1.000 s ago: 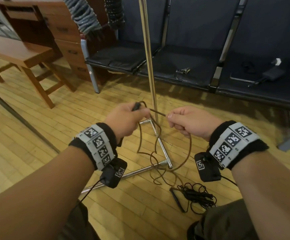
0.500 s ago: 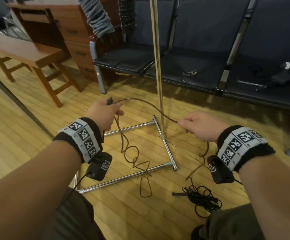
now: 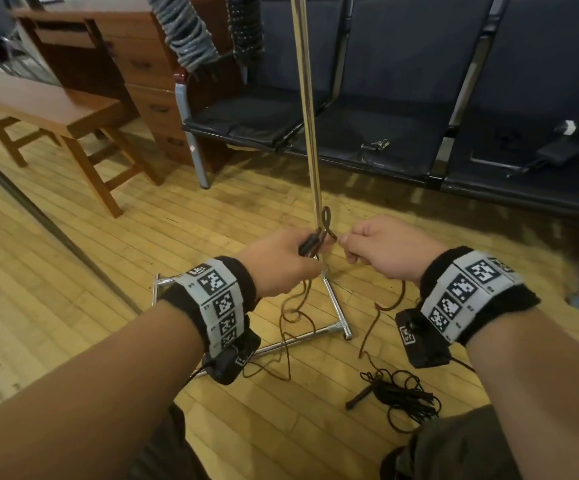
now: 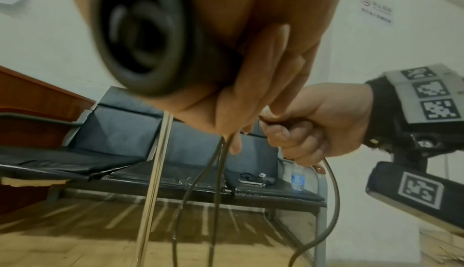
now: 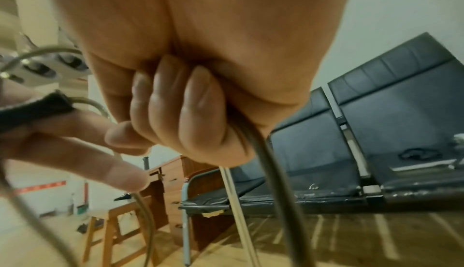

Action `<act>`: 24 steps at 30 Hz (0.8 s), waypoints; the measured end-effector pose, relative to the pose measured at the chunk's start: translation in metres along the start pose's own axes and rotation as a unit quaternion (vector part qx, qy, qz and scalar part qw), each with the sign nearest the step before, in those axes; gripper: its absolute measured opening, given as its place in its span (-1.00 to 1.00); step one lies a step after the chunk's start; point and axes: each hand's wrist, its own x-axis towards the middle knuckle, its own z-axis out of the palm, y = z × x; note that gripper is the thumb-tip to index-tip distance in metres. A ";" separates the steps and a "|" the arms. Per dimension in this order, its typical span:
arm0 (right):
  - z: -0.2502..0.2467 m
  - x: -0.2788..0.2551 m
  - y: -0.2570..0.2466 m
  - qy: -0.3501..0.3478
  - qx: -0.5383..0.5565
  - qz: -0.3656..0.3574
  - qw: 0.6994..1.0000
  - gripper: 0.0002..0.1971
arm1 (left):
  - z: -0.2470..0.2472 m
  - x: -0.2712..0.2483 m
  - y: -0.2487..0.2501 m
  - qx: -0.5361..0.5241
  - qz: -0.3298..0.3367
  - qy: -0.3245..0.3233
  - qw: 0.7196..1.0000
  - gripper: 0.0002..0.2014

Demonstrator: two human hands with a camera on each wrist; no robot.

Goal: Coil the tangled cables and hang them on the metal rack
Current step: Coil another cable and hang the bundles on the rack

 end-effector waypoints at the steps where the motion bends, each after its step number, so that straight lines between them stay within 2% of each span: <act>1: -0.002 0.000 0.002 0.004 -0.027 0.004 1.000 -0.58 | 0.001 0.001 0.001 0.001 0.001 -0.007 1.000 -0.65; 4: -0.011 -0.001 0.014 0.018 -0.077 0.036 0.996 -0.59 | -0.003 0.003 -0.001 -0.045 -0.012 -0.012 0.999 -0.65; 7: -0.010 -0.004 0.012 0.000 -0.063 0.009 0.998 -0.64 | -0.001 0.004 0.000 -0.057 -0.005 -0.020 0.998 -0.57; 8: -0.006 -0.004 0.008 -0.020 -0.043 -0.010 0.999 -0.67 | 0.002 0.004 0.002 -0.044 0.005 -0.026 0.999 -0.59; 11: 0.002 -0.005 -0.002 -0.094 0.081 -0.035 0.992 -0.71 | 0.008 0.006 0.009 0.004 0.038 -0.032 0.999 -0.84; 13: -0.002 -0.006 0.001 -0.097 0.146 -0.027 0.984 -0.72 | 0.003 0.006 0.010 0.010 0.027 -0.016 0.999 -0.82; 16: -0.014 -0.007 0.011 -0.062 0.164 -0.019 0.984 -0.69 | -0.020 0.004 0.004 -0.063 0.002 0.060 0.996 -0.81; 19: -0.018 -0.007 0.017 -0.047 0.152 -0.019 0.987 -0.68 | -0.045 0.002 -0.005 -0.183 -0.018 0.145 0.972 -0.84; 24: -0.014 -0.005 0.017 -0.026 0.055 0.009 0.998 -0.68 | -0.055 0.004 -0.030 -0.231 -0.083 0.270 0.931 -0.85</act>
